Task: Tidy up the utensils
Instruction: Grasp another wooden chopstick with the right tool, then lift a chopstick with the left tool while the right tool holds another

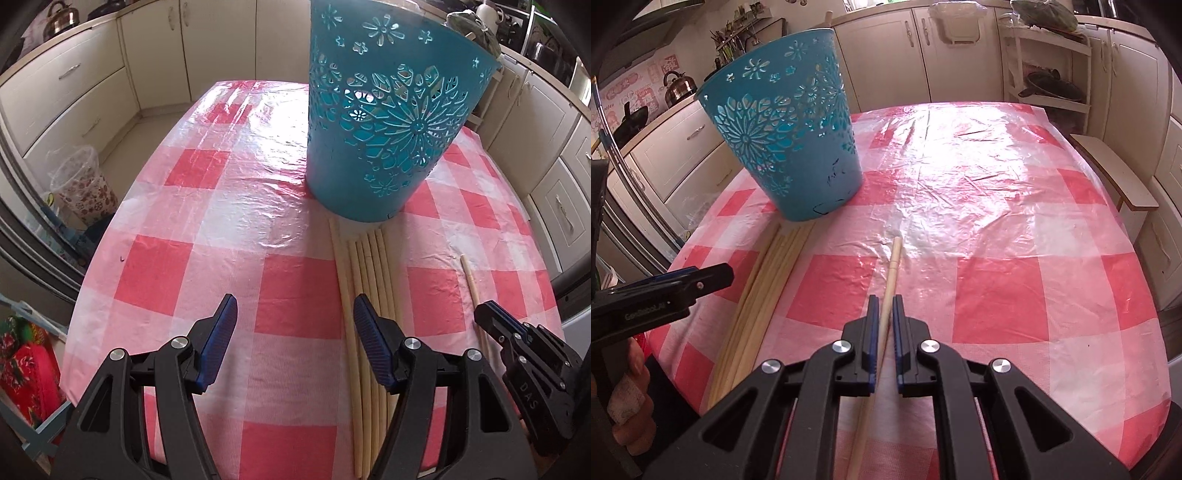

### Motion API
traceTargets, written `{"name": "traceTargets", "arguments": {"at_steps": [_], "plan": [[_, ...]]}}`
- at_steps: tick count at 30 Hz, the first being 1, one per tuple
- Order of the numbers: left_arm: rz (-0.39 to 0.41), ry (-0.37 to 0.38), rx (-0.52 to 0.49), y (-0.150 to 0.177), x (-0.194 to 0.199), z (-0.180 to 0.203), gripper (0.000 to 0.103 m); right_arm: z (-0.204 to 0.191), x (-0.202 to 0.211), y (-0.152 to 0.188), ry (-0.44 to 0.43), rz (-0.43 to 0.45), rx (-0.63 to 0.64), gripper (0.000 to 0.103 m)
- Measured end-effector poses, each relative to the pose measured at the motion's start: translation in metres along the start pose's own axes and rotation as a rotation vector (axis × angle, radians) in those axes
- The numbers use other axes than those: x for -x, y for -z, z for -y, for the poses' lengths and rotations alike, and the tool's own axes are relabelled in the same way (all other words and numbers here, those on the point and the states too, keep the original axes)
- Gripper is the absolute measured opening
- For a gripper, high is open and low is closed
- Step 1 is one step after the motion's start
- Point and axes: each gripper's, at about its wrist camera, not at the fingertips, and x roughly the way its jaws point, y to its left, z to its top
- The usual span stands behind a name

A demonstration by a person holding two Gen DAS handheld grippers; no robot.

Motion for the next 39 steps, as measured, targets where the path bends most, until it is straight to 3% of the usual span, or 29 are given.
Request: {"name": "traceTargets", "arguments": {"at_steps": [14,16,18,20,21,30,39], "plan": [[-0.034,-0.077,-0.044,-0.014,-0.026,0.014,0.059,0.004,0.000,0.001,-0.054,0.016,-0.016,0.011],[-0.035,-0.070,-0.051,-0.016,-0.025,0.015,0.049,0.004,0.000,0.001,-0.054,0.017,-0.013,0.011],[-0.037,-0.053,-0.072,-0.017,-0.024,0.018,0.024,0.004,0.000,0.000,-0.054,0.019,-0.010,0.015],[-0.046,-0.034,-0.087,-0.019,-0.024,0.020,0.007,0.003,-0.001,-0.001,-0.056,0.020,-0.012,0.021],[-0.049,-0.029,-0.092,-0.020,-0.024,0.021,0.005,0.002,-0.001,-0.002,-0.054,0.019,-0.010,0.022],[-0.017,0.038,0.001,-0.018,-0.002,-0.003,0.005,-0.007,-0.005,-0.004,0.005,0.013,0.030,0.023],[0.222,0.122,0.088,-0.029,0.089,-0.035,0.005,-0.011,-0.006,0.000,0.034,0.038,0.056,0.020]]}}
